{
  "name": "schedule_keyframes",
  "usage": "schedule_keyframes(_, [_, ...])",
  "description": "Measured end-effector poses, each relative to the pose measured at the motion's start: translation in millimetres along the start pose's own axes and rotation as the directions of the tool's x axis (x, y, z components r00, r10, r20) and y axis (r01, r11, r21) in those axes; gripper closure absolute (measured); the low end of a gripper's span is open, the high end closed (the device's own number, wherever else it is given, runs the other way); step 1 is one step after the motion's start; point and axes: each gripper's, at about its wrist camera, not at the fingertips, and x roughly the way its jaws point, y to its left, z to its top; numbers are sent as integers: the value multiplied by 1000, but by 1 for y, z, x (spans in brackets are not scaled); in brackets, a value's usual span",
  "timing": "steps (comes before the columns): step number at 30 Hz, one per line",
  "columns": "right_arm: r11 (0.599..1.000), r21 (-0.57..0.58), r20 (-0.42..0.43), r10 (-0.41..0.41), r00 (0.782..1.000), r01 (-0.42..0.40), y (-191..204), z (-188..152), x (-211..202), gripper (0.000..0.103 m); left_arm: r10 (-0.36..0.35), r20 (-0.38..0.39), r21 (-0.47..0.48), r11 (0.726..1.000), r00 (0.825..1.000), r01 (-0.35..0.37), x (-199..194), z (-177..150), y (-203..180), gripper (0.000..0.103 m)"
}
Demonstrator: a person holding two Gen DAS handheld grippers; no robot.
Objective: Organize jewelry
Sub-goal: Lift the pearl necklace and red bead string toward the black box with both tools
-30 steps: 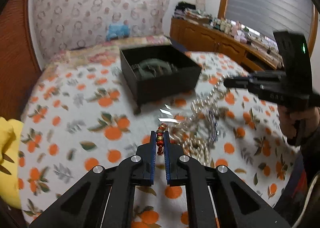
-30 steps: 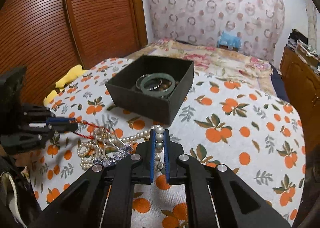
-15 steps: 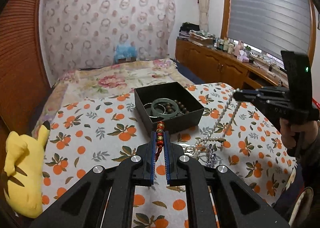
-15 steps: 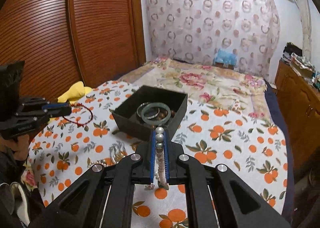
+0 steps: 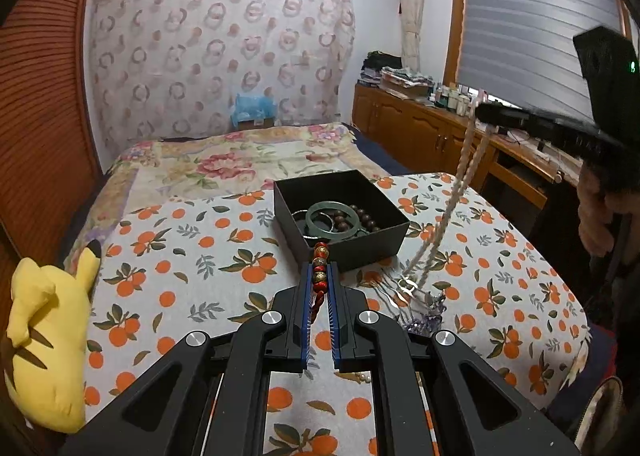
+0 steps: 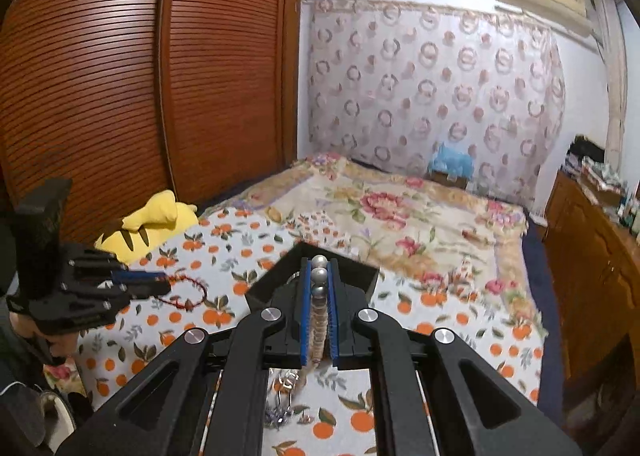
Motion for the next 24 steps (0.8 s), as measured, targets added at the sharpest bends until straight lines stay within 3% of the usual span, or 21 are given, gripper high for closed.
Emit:
schedule_keyframes(9, [999, -32, 41, -33, 999, 35, 0, 27, -18, 94, 0, 15, 8, 1000, 1000, 0, -4, 7, 0, 97])
schedule_keyframes(18, [999, -22, 26, -32, 999, 33, 0, 26, -5, 94, -1, 34, 25, 1000, 999, 0, 2, 26, -1, 97])
schedule_keyframes(24, [999, -16, 47, -43, 998, 44, -3, 43, 5, 94, 2, 37, 36, 999, 999, -3, 16, 38, -3, 97])
